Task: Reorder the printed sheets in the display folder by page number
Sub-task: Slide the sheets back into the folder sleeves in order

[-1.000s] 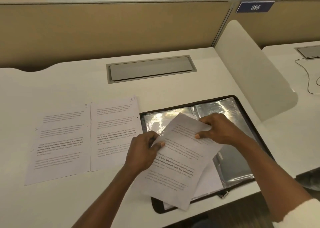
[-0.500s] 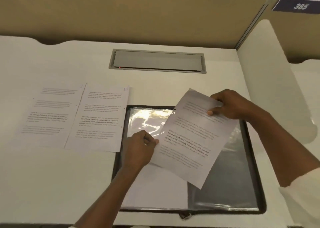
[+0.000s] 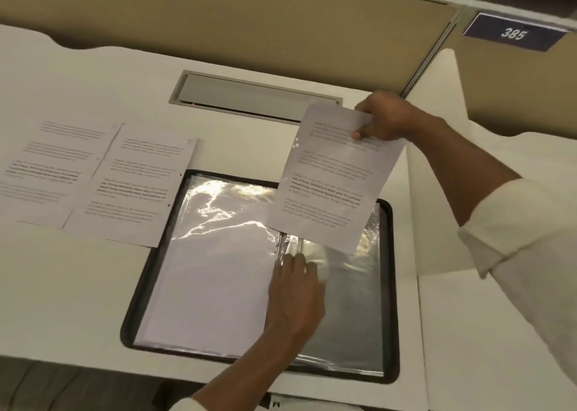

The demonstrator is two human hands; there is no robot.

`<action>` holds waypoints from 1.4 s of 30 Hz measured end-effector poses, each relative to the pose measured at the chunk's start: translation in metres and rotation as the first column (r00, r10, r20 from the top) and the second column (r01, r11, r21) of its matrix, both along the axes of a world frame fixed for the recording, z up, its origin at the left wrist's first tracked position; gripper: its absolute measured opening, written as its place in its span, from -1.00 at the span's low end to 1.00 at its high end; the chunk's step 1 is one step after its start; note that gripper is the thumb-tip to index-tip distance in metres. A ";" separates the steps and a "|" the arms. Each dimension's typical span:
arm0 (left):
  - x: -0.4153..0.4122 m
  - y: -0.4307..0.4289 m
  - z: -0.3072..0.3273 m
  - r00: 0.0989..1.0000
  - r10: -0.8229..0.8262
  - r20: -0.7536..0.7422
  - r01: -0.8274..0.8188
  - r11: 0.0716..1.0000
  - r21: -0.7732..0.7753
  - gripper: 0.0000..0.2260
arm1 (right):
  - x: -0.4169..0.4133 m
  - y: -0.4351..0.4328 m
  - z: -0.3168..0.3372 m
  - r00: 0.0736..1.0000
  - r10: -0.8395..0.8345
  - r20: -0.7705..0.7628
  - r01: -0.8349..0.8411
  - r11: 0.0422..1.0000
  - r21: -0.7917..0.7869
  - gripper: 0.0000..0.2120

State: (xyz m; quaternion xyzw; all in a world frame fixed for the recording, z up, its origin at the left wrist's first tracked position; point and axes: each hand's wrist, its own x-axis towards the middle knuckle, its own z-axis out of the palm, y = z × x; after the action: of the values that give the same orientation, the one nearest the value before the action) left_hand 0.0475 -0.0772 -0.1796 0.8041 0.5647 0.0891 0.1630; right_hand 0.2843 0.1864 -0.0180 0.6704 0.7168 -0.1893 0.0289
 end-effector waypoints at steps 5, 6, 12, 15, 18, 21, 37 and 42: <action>0.033 -0.018 -0.016 0.977 -0.178 -0.119 0.171 0.983 -0.070 -0.54 | 0.000 0.000 0.012 1.000 0.028 0.013 -0.028 1.000 -0.010 -0.78; 0.037 -0.019 -0.018 0.974 -0.191 -0.120 0.181 0.979 -0.092 -0.50 | 0.002 -0.001 0.013 1.000 0.019 0.015 -0.019 1.000 -0.012 -0.78; 0.060 -0.020 -0.020 0.975 -0.195 -0.103 0.168 0.959 -0.229 -0.11 | 0.009 -0.005 0.012 1.000 -0.004 0.017 0.004 1.000 0.003 -0.84; 0.076 -0.018 -0.017 0.978 -0.168 -0.120 0.132 0.955 -0.265 -0.07 | 0.015 -0.005 0.015 0.999 -0.012 0.034 0.012 1.000 0.019 -0.83; 0.090 -0.009 -0.012 0.981 -0.118 -0.157 0.069 0.954 -0.290 -0.04 | 0.026 0.001 0.018 0.998 -0.006 0.058 0.004 0.999 0.039 -0.76; 0.097 0.004 -0.015 0.984 -0.043 -0.175 -0.005 0.964 -0.267 0.02 | 0.041 0.015 0.019 0.997 0.018 0.077 -0.021 0.999 0.041 -0.72; 0.152 0.025 -0.011 0.958 0.154 -0.243 -0.209 0.954 -0.217 -0.27 | 0.090 0.086 -0.003 0.991 0.130 0.040 -0.125 0.988 -0.093 -0.67; 0.155 0.024 -0.011 0.971 0.224 -0.087 -0.236 0.956 -0.172 -0.71 | 0.099 0.106 -0.002 0.989 0.146 0.003 -0.144 0.977 -0.156 -0.71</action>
State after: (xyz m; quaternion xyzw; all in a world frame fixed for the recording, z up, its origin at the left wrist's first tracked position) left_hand 0.2027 -0.0533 -0.1908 0.7171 0.6654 0.0289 0.2053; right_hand 0.3832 0.2922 -0.0200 0.6135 0.7465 -0.2374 0.0999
